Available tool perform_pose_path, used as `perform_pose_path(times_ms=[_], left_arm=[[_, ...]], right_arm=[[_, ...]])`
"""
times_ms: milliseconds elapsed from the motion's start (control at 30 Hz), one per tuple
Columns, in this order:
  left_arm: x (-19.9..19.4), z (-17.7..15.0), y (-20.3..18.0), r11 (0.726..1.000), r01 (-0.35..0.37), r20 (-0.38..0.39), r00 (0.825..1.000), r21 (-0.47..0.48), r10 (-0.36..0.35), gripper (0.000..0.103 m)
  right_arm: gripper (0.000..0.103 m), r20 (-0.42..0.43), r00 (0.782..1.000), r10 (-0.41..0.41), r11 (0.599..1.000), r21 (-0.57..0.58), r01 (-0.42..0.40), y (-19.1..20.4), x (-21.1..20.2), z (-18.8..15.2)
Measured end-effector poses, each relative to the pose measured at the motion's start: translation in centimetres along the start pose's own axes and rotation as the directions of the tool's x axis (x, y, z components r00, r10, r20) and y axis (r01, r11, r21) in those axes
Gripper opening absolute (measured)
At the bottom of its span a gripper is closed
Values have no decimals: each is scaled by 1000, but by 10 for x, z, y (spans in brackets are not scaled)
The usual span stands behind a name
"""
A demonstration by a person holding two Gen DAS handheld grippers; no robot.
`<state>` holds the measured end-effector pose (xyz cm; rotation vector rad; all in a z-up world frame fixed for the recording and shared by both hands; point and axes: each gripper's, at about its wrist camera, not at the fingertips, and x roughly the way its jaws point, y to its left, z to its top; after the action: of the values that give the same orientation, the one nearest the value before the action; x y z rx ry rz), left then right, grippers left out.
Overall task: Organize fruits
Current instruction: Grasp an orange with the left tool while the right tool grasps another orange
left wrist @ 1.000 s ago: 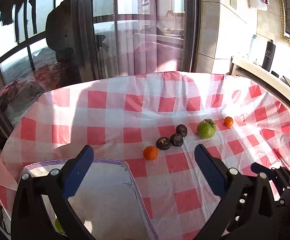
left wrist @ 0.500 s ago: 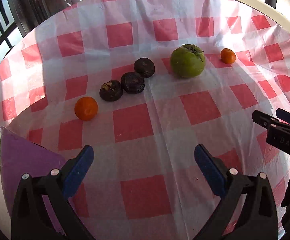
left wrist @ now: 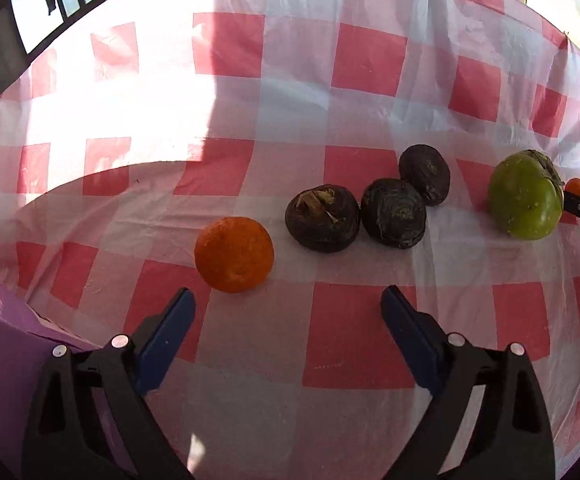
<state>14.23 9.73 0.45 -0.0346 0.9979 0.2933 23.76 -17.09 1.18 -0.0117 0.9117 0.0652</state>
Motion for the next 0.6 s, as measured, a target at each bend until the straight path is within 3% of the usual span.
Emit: perform_pose_path(times_ms=[100, 333, 400, 467, 600], left_arm=[[9, 7, 10, 999, 6, 9, 1000, -47, -6, 83], [25, 24, 23, 994, -9, 36, 999, -113, 14, 80], [24, 26, 23, 993, 23, 50, 999, -113, -17, 57], [22, 26, 17, 996, 11, 54, 999, -84, -7, 37], [15, 19, 5, 997, 42, 25, 999, -66, -41, 37]], right_arm=[[50, 13, 1000, -2, 1000, -14, 2, 3, 5, 6], [48, 15, 999, 36, 999, 12, -36, -3, 5, 6], [48, 15, 999, 38, 999, 13, -38, -4, 6, 6], [48, 16, 999, 43, 999, 18, -43, -7, 7, 8], [48, 17, 999, 49, 998, 25, -50, -14, 6, 10]])
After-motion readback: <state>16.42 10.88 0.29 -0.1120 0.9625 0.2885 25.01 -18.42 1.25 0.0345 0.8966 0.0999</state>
